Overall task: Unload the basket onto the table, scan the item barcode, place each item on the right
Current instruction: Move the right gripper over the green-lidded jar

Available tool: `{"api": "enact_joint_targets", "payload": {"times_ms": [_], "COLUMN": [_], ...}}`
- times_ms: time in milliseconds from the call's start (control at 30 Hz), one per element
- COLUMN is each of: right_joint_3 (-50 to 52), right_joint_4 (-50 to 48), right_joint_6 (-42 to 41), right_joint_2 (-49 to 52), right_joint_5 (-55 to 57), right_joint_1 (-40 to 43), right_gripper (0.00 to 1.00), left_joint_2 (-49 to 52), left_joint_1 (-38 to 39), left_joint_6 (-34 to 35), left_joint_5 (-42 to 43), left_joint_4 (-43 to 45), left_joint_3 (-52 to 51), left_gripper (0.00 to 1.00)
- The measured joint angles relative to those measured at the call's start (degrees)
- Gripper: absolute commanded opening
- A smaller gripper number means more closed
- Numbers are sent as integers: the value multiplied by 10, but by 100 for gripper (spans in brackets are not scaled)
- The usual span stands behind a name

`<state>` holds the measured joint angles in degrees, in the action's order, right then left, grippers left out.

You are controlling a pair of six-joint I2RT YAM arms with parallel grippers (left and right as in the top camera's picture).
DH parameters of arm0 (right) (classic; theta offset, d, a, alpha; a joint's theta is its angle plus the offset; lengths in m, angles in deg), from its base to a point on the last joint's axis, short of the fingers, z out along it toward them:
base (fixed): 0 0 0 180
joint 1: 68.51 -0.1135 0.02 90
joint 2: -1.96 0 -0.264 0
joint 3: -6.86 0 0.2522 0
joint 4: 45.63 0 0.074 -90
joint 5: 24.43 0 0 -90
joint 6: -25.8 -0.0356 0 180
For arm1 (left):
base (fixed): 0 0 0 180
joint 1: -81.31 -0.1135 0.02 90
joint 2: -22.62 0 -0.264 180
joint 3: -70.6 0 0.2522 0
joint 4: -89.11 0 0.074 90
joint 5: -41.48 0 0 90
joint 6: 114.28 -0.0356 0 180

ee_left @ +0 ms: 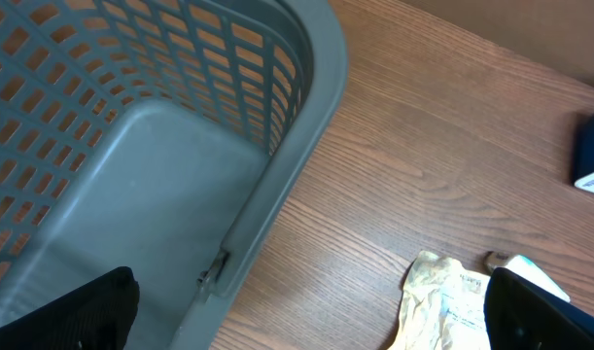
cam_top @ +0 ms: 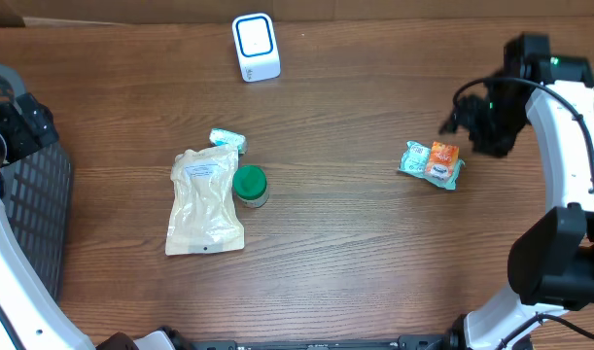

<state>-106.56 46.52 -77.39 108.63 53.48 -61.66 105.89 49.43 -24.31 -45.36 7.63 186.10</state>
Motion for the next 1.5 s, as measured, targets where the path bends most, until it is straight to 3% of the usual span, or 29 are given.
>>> {"api": "enact_joint_targets", "payload": {"times_ms": [167, 333, 700, 1033, 1500], "right_joint_3": [-20, -20, -20, -20, -20], "right_joint_4": [-43, -130, -271, -309, -283], "right_joint_6": [15, 34, 55, 71, 72], "right_joint_2": [0, 0, 0, 57, 135], "right_joint_5": [-31, -39, 94, 144, 88], "right_joint_1": [-84, -207, -453, -515, -546], "right_gripper": [73, 86, 97, 97, 93], "left_joint_2": [0, 0, 0, 0, 0], "left_joint_1": [0, 0, 0, 0, 0], "left_joint_6": [0, 0, 0, 0, 0], "left_joint_5": [0, 0, 0, 0, 0], "left_joint_4": [0, 0, 0, 0, 0], "left_joint_3": [0, 0, 0, 0, 0], "left_gripper": [100, 100, 100, 100, 100]}}
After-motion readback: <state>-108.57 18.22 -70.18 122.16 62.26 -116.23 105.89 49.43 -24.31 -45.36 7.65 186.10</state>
